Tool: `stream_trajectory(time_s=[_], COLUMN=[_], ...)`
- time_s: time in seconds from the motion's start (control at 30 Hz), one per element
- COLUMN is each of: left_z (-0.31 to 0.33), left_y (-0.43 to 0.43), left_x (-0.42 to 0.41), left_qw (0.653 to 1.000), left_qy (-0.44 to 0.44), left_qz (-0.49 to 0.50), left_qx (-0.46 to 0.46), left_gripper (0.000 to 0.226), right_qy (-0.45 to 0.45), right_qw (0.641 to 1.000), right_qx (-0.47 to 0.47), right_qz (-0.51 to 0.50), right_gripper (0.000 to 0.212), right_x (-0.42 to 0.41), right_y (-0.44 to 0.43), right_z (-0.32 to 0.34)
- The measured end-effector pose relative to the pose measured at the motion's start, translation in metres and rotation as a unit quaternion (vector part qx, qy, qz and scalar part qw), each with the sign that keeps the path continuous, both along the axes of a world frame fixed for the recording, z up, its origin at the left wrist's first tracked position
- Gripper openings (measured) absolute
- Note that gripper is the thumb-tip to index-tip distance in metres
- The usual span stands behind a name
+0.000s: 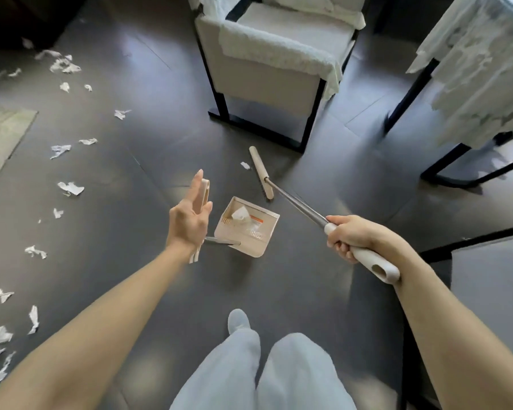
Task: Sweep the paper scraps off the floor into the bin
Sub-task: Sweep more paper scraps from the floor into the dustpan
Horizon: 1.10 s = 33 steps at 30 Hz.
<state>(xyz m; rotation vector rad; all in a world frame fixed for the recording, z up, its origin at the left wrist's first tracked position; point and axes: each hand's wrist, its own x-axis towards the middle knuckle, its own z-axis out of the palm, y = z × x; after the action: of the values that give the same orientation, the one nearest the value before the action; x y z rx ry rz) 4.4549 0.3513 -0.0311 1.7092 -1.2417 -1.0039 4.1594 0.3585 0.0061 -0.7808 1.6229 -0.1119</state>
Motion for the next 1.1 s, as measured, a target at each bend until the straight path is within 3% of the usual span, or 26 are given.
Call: stream_trajectory(time_s=[0.23,0.47,0.57,0.73,0.83,0.93,1.1], left_z=[-0.012,-0.017,-0.016,-0.014,-0.011,-0.01,-0.011], left_y=[-0.125,-0.254,-0.288,-0.316,-0.323,-0.322,-0.314], left_x=[0.042,0.068,0.08,0.085,0.089,0.093,0.107], left_qw=[0.999,0.996,0.993,0.993,0.993,0.993,0.993], left_qy=[-0.017,-0.062,-0.068,-0.046,-0.071,-0.08,-0.093], left_qz=[0.033,0.017,-0.005,-0.004,0.018,0.024,0.014], left_qx=[0.015,0.069,0.093,0.106,0.095,0.082,0.074], left_gripper=[0.071,0.064,0.064,0.063,0.061,0.059,0.059], right_qy=[0.14,0.198,0.189,0.139,0.107,0.053,0.03], right_qw=[0.971,0.942,0.945,0.949,0.947,0.961,0.96], right_qx=[-0.057,-0.048,-0.032,0.04,0.074,0.119,0.127], right_qz=[0.184,0.267,0.266,0.28,0.292,0.242,0.247], right_gripper=[0.051,0.038,0.043,0.075,0.067,0.063,0.057], right_x=[0.042,0.059,0.07,0.097,0.113,0.12,0.145], right_y=[-0.159,-0.297,-0.331,-0.343,-0.334,-0.333,-0.353], right_z=[-0.033,-0.072,-0.089,-0.094,-0.082,-0.063,-0.016])
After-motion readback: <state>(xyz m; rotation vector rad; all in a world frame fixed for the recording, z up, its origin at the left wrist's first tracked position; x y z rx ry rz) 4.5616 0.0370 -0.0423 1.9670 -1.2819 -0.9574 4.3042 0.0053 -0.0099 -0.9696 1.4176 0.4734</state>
